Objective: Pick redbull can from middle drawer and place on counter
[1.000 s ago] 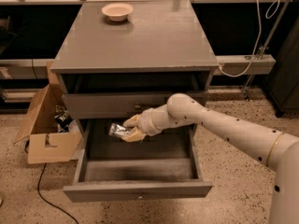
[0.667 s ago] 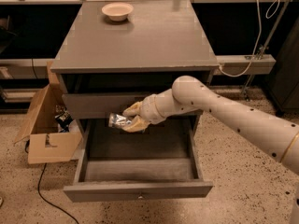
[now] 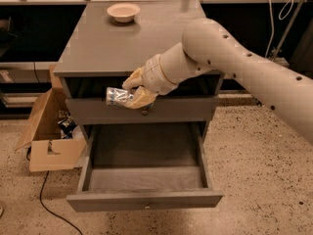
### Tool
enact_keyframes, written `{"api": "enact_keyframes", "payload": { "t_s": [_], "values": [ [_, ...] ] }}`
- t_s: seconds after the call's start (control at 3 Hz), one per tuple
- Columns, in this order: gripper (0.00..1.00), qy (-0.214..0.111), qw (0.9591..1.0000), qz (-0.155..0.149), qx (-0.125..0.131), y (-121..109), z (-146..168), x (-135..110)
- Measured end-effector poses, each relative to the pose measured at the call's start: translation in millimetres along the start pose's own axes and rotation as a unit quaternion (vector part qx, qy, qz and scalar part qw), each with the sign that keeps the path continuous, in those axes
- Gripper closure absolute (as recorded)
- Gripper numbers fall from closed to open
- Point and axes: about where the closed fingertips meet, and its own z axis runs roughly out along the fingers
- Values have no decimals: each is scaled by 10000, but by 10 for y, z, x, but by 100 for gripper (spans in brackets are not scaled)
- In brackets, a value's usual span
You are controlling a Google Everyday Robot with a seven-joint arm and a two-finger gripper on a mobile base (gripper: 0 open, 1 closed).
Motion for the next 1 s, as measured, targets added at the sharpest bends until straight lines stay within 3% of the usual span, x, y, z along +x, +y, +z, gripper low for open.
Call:
{"api": "enact_keyframes", "payload": {
  "t_s": [0.33, 0.67, 1.0],
  "values": [
    [100, 0, 10000, 0, 0, 0, 0, 0],
    [100, -41, 9996, -272, -56, -230, -151, -179],
    [100, 30, 9987, -497, 83, -679, -418, -367]
  ]
}}
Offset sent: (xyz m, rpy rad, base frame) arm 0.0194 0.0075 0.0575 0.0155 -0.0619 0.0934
